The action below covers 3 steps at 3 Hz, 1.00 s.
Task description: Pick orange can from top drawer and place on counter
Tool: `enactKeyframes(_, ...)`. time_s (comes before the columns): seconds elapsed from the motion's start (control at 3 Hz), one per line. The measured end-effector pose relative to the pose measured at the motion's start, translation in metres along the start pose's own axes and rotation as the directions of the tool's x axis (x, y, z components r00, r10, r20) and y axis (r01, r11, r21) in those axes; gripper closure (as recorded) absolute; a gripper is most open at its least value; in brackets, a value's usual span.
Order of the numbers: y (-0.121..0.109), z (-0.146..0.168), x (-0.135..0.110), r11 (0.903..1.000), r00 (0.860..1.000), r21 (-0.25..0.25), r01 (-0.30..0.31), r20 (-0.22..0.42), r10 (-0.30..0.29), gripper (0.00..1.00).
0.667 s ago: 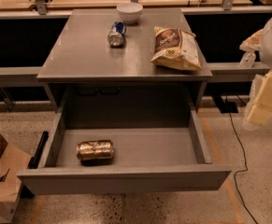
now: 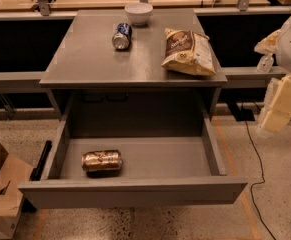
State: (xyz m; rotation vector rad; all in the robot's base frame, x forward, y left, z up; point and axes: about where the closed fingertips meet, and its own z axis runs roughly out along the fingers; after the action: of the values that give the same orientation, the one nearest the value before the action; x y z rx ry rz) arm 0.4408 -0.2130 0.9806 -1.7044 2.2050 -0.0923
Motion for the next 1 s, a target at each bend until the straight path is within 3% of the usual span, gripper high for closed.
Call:
enactKeyframes(0.33,-0.007,0.009,-0.013,0.9998,0.998,0.019,0.003,0.070,-0.004,0.00)
enactKeyframes(0.67,-0.018,0.036,-0.046,0.9994,0.983,0.023,0.025,0.183,-0.028,0.00)
enactKeyframes(1.0,-0.018,0.070,-0.088,0.9950,0.971,-0.016,0.099,0.221,-0.093,0.00)
